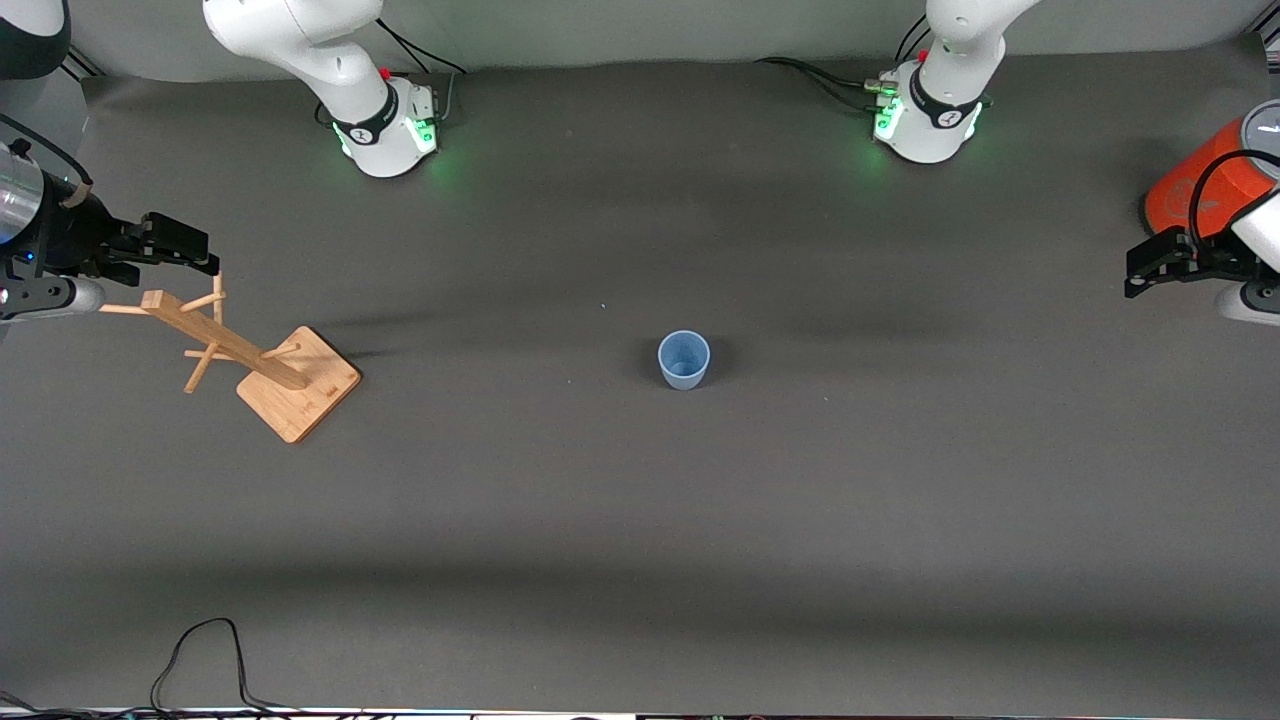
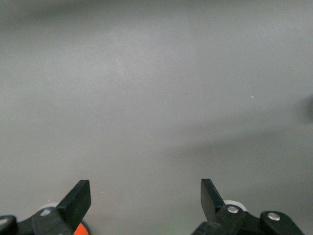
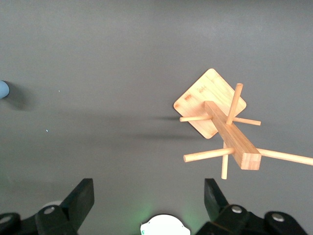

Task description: Rotate and upright cup with both arms

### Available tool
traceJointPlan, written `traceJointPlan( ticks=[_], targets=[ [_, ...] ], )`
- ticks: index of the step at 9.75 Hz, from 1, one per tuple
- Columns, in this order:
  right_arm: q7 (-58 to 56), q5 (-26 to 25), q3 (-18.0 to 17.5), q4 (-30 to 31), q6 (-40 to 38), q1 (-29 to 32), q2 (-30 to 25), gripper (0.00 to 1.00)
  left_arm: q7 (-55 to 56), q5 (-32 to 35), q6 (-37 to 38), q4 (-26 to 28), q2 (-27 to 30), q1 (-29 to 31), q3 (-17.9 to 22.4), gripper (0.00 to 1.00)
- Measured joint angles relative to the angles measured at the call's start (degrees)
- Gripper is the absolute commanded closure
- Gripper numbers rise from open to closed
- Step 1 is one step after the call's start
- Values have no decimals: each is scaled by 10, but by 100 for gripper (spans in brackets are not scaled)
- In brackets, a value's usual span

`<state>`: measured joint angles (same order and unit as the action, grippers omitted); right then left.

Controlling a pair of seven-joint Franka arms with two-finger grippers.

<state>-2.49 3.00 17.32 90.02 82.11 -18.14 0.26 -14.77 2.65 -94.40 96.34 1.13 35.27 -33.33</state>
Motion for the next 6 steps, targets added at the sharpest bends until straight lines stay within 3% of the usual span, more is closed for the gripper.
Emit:
traceJointPlan(
  ticks=[1,4,6],
  targets=[
    [0,0,0,0,0,0,0,0,3,8,0,1,0,-32,25,0],
    [0,0,0,0,-11,0,0,0,14,13,0,4,0,-201,184,0],
    [0,0,0,0,-13,0,0,0,21,13,0,6,0,-262,241,0]
  ],
)
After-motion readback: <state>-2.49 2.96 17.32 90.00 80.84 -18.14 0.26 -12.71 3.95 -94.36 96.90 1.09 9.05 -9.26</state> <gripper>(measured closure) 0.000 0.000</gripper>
